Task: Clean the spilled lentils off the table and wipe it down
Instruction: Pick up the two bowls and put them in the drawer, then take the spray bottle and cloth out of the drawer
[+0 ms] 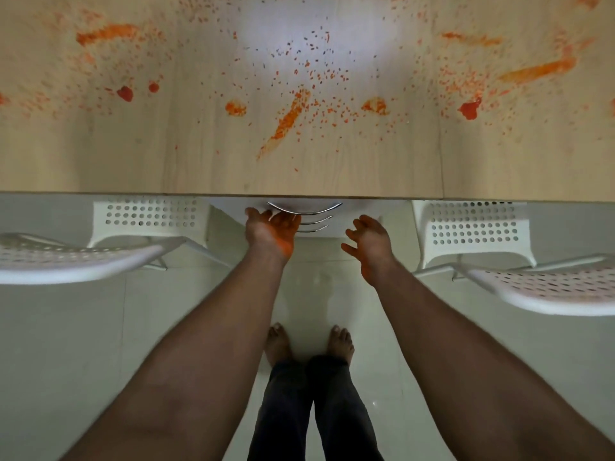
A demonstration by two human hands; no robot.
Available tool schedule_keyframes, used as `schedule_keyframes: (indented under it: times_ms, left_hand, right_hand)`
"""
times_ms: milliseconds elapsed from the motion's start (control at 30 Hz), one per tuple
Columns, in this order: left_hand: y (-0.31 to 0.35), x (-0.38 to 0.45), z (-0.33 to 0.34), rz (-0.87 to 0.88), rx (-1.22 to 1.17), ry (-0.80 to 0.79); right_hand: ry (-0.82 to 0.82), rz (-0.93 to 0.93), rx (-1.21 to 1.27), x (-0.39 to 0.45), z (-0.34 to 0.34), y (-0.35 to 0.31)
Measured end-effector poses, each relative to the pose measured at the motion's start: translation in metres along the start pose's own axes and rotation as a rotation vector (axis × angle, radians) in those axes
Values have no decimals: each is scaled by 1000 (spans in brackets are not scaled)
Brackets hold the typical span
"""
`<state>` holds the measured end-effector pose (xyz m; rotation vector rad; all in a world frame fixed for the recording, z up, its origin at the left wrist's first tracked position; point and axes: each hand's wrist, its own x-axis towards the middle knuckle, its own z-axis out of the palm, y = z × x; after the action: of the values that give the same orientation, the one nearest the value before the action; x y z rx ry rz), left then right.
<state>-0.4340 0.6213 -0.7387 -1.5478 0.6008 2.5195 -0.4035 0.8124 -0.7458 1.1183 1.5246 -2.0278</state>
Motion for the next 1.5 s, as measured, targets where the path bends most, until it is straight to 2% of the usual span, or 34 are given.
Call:
schedule_keyframes:
  times_ms: [133, 200, 300, 367, 400, 467, 533, 633, 767, 867, 967, 1133, 1233, 1333, 1500]
  left_hand:
    - [-3, 2, -2, 4, 32, 5]
    - [-9, -3, -9, 8, 145, -19]
    - [-13, -17, -10, 79, 423, -17]
    - [-11, -32, -7, 192, 618, 34]
    - [-9, -39, -7, 253, 706, 39]
    - [-4, -49, -9, 414, 931, 29]
    - [5, -63, -14, 627, 1228, 33]
    - [15, -86, -12, 904, 1427, -2]
    - [20, -110, -11, 1195, 1581, -139]
    - [22, -122, -7, 1265, 1748, -182]
    - [24, -131, -7, 1233, 1883, -237]
    - [27, -146, -19, 974, 2077, -265]
    - [26, -158, -25, 899, 2120, -273]
    - [23, -164, -26, 902, 2201, -283]
    - [18, -171, -23, 986, 2326, -307]
  right_hand:
    - [46, 1, -137, 16, 8, -4]
    - [97, -103, -461, 9, 9, -3]
    - [146, -545, -926, -21, 14, -5]
    - [87, -834, -1041, -45, 24, -11]
    - [38, -915, -1085, -51, 29, -13]
    - [-85, -909, -1211, -57, 42, -20]
    - [-210, -765, -1395, -62, 51, -27]
    - [-310, -664, -1623, -63, 61, -33]
    - [-291, -641, -1620, -68, 68, -37]
    - [-306, -623, -1609, -80, 62, -28]
    - [-365, -574, -1610, -101, 50, -13]
    - [-401, -507, -1558, -134, 27, -2]
    - [-326, -581, -1560, -149, 18, -11]
    - [-193, -618, -1501, -154, 15, -26]
    - [98, -535, -1268, -136, 16, -39]
